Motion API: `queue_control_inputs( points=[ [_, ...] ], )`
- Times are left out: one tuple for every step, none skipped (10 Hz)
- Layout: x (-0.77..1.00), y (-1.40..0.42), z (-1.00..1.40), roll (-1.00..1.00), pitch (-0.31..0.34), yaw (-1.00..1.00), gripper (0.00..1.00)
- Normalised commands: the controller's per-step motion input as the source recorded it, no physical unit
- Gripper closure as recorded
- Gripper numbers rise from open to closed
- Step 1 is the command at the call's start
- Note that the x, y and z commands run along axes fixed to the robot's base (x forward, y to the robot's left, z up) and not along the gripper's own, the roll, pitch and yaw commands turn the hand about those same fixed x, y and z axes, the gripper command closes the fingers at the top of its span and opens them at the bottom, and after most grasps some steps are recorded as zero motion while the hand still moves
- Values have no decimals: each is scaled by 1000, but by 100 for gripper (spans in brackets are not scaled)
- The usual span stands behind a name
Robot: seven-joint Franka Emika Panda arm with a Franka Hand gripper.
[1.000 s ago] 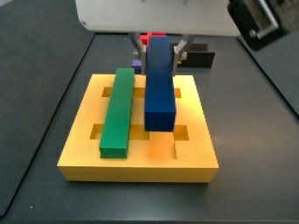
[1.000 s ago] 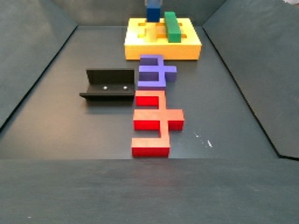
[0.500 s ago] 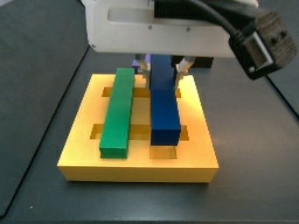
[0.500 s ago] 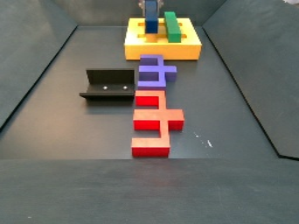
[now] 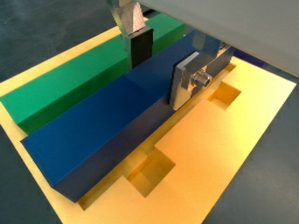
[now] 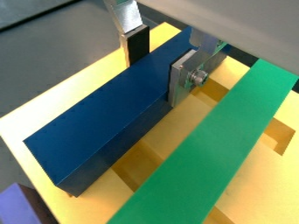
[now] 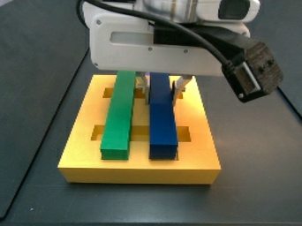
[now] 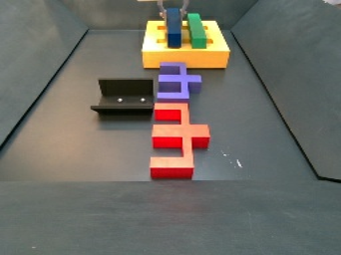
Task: Pick up the blue object. Move up. Move to above the board. Insert the blue object.
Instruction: Insert the blue object.
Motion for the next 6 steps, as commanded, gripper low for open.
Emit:
queue_control_inputs(
  points=[
    [223,-6,-223,131,0,0,100],
    [209,0,-189,136,36,0,100],
    [217,0,-177,124,44,0,100],
    [171,0,-180,124,36,0,100],
    [49,0,-177,111,20,0,100],
    [80,34,-117,116,47,0,100]
  ],
)
